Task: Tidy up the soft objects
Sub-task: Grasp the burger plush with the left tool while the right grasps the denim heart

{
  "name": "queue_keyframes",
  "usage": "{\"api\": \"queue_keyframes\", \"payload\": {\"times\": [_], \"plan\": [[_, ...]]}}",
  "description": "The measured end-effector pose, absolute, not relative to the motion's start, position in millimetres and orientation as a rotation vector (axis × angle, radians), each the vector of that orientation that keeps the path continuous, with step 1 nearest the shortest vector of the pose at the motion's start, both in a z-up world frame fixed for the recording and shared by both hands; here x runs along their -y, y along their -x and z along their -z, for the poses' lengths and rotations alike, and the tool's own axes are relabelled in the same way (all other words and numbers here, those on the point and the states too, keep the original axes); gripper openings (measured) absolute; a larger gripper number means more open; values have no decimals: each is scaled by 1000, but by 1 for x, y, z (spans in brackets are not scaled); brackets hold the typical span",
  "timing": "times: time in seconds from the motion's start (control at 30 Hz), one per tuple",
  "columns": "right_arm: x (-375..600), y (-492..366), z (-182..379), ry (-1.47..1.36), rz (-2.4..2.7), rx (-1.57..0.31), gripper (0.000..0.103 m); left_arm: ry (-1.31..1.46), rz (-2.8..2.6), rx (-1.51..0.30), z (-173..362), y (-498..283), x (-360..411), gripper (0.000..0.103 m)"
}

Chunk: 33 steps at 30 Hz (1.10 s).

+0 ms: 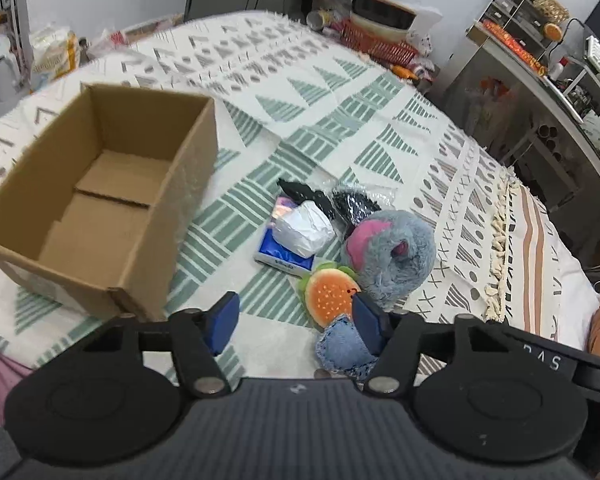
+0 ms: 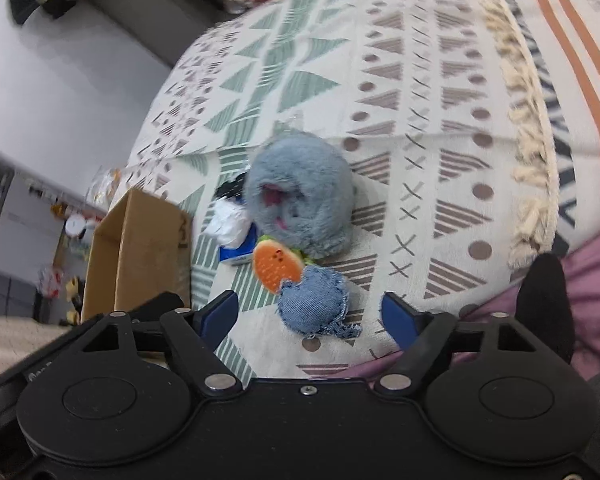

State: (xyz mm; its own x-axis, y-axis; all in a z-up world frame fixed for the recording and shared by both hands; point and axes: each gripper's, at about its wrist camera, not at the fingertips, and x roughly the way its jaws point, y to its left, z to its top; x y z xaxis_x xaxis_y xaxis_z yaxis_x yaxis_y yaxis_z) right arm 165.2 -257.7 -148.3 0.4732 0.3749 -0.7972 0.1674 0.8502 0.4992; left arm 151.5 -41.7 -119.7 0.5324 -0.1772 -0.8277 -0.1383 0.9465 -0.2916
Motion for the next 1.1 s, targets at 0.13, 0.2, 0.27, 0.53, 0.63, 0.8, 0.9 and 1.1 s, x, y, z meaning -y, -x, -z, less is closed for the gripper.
{"api": "queue_keyframes", "payload": {"times": [0.13,0.2,0.27,0.53,0.63,0.8,0.9,1.1], "plan": [[265,-171,163,-668,-108,-1117,60,351,37,-1033,131,-164,49,55],[264,-174,167,-674,-105,-1129,60,354,44,-1041,137,-171,53,55],[261,-178,170,-671,-106,-1142,59,357,47,-1049,143,-176,56,53],[258,-189,188,-713,-62,-1200,59,461,70,-1092,177,-194,51,52],[257,-193,195,-728,-43,-1219,59,507,83,-1095,188,-199,49,52],[251,-198,200,-723,-37,-1226,56,568,98,-1106,209,-208,49,52],[250,-201,203,-723,-23,-1232,56,587,103,-1094,217,-210,49,52],[242,-206,209,-702,-17,-1247,55,634,108,-1089,222,-212,45,30]]}}
